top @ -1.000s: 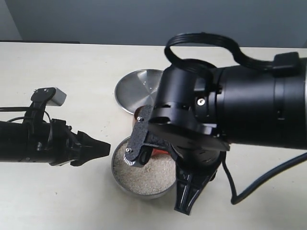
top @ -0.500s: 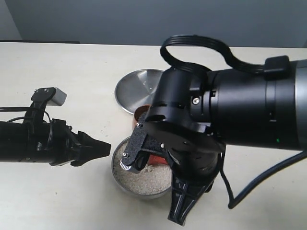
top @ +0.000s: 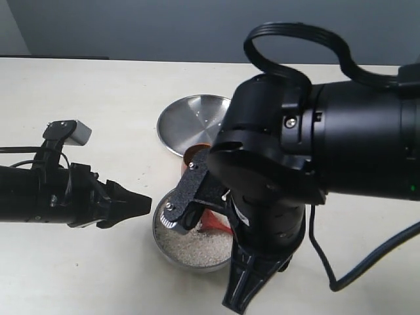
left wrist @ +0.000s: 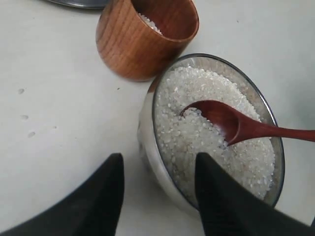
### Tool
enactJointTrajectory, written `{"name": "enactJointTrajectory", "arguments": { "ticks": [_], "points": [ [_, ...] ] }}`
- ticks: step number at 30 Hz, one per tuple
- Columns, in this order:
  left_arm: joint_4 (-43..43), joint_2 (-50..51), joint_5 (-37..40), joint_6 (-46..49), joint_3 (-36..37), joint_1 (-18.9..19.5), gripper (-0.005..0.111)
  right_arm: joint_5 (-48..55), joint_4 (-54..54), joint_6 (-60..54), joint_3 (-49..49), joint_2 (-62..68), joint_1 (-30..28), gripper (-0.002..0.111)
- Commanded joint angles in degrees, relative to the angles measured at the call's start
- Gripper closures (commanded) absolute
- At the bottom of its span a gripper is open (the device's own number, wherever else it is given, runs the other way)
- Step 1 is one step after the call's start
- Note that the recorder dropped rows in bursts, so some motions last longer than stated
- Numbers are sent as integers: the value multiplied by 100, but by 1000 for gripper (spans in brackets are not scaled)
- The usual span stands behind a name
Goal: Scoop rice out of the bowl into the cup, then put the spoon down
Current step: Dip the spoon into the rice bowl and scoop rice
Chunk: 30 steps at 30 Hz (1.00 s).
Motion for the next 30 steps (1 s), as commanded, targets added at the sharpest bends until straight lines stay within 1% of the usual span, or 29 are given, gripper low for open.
{"name": "enactJointTrajectory", "arguments": {
  "ticks": [1,24,30],
  "points": [
    [25,9,81,22,21,-21,62,-1,-80,90,-28,-83,12,109],
    [60,9,68,-3,21,-21,62,-1,-526,90,7,-83,1,109],
    [60,9,68,-3,21,-21,62,-1,-374,90,7,-110,1,109]
  ]
}}
